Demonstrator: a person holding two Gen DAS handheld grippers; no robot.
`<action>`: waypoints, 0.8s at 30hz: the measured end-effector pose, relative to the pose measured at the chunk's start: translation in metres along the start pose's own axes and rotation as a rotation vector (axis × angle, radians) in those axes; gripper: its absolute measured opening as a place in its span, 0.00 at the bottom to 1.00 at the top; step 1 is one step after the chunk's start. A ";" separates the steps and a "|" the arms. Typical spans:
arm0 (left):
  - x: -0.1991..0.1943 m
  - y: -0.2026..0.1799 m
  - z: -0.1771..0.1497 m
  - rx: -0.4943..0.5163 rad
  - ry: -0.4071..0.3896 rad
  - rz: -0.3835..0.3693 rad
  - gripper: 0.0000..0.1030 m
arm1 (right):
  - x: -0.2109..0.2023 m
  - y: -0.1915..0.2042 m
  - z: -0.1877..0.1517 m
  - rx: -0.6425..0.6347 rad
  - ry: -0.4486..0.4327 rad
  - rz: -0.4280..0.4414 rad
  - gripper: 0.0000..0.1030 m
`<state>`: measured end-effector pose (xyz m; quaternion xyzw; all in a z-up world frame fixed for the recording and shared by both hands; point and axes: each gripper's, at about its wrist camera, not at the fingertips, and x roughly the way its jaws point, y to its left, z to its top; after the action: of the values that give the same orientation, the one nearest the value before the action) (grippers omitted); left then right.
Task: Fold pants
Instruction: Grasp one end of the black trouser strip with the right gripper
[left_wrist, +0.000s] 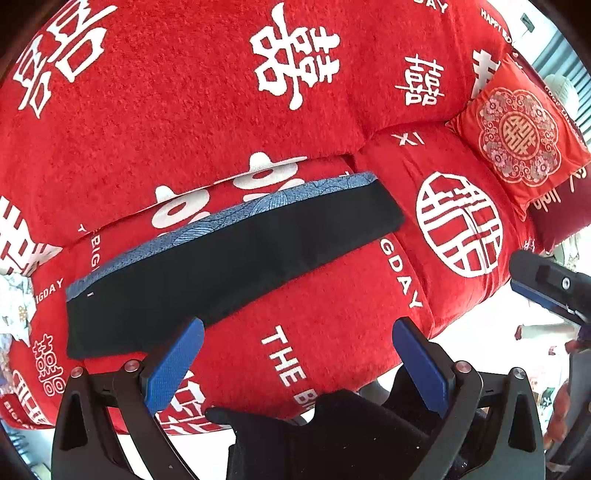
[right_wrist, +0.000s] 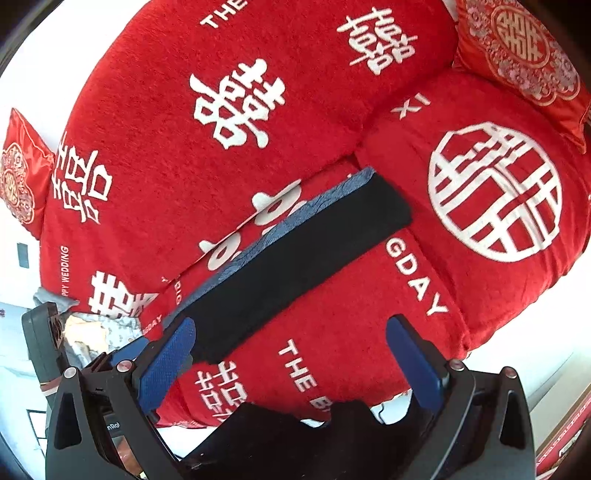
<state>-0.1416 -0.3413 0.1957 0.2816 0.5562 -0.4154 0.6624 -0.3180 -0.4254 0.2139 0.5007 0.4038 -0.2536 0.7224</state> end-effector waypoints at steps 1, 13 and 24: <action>0.000 0.002 0.000 -0.004 0.001 -0.002 0.99 | 0.001 0.000 -0.001 0.002 0.006 0.001 1.00; 0.006 0.045 0.001 -0.022 0.011 0.000 0.99 | 0.020 0.001 -0.006 0.135 -0.023 0.057 1.00; 0.069 0.085 -0.007 0.036 0.167 0.064 0.99 | 0.064 -0.043 -0.020 0.341 -0.027 0.086 1.00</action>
<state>-0.0691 -0.3095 0.1200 0.3447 0.5926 -0.3791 0.6215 -0.3227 -0.4200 0.1346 0.6294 0.3233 -0.2939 0.6426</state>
